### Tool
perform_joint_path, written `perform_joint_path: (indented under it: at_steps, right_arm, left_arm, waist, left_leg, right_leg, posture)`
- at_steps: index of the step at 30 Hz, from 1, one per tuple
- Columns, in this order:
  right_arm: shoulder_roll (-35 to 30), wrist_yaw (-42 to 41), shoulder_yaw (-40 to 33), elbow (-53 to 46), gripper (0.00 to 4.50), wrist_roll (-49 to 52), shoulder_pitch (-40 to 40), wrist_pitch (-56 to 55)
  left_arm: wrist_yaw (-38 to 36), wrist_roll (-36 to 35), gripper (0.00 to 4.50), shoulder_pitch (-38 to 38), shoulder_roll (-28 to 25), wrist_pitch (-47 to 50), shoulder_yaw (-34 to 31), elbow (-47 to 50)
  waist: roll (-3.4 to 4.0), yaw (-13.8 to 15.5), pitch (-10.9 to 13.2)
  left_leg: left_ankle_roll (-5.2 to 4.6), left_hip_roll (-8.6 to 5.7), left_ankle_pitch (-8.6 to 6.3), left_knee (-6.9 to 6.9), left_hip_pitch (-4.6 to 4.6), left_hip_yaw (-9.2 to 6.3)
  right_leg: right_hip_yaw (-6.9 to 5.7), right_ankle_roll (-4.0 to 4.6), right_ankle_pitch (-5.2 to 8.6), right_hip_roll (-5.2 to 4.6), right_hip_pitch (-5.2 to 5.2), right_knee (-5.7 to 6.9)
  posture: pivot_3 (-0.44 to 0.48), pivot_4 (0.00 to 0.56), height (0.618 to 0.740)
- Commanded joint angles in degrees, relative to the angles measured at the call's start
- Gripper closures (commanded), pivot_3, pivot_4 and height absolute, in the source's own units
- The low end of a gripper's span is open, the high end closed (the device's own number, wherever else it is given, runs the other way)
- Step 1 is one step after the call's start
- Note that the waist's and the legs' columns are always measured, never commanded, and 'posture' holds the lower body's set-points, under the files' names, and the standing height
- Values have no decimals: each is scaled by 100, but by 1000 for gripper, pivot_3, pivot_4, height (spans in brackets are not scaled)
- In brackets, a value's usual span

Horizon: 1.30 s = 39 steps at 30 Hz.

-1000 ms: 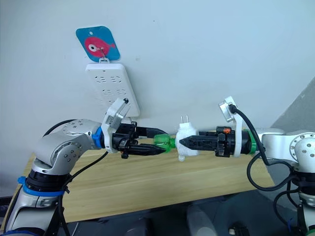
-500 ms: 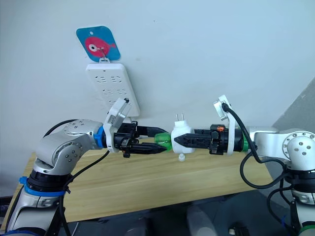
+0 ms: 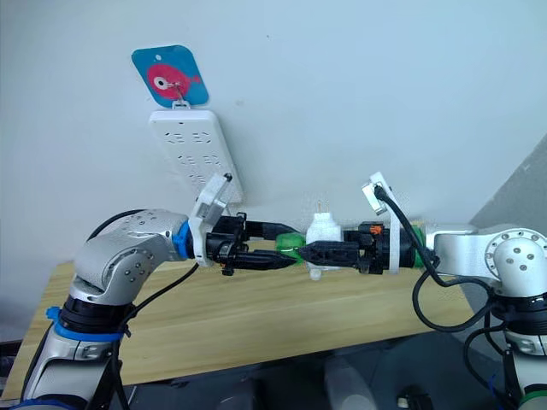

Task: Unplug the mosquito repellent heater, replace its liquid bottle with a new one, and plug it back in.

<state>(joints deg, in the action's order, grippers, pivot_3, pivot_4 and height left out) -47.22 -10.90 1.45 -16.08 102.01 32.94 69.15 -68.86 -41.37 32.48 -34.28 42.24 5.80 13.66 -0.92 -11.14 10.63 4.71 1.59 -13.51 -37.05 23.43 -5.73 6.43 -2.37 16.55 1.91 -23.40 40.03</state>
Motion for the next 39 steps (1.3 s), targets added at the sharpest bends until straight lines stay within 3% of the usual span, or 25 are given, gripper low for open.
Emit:
perform_joint_path:
  at_steps: [1, 20, 28, 31, 35, 39]
  right_arm:
    - [-142, -152, -127, -82, 0, 119, 165, 18]
    - [-997, -500, -284, -313, 0, 397, -34, 150]
    - [-1393, -1101, -682, -1068, 0, -180, -500, 41]
    - [-1548, -1574, -1101, -1427, 631, -844, -1069, -90]
    - [-1232, -1561, -1729, -1568, 2138, -2123, -1806, -978]
    - [-1116, -1945, -1629, -1081, 3705, -2870, -1583, -1342]
  left_arm:
    - [-68, -37, 2163, 95, -5, -144, -72, 120]
    - [283, 28, 2164, -19, 415, -569, -210, -323]
    - [512, -84, 2164, 30, 613, -596, -347, -490]
    - [544, -127, 2164, 65, 656, -550, -382, -523]
    - [467, -297, 2164, 114, 606, -347, -440, -534]
    - [190, -480, 2164, 236, 428, 6, -399, -535]
  waist:
    - [0, 0, 0]
    - [1, -1, -7]
    - [2, 0, -30]
    - [3, 5, -51]
    - [-5, 4, -101]
    - [3, -26, -137]
  left_leg:
    - [0, 0, 0, 0, 0, 0]
    - [0, 0, 0, -1, 0, 2]
    - [0, -1, 0, -2, 0, 1]
    - [0, -1, 0, 0, 0, 0]
    - [0, -2, 0, -2, -2, 0]
    - [0, -2, 0, 1, -23, 13]
  right_leg:
    - [0, 0, 0, 0, 0, 0]
    - [1, -1, 1, 0, 0, 0]
    - [0, -2, 1, 0, 0, -1]
    - [-1, -5, 3, 0, 0, -2]
    - [-2, -12, 7, 0, 5, -3]
    - [9, -17, 10, 1, 16, -3]
  posture:
    - [-206, 107, 740]
    - [-219, 93, 740]
    - [-228, 86, 740]
    - [-227, 86, 740]
    - [-233, 86, 740]
    - [-250, 81, 740]
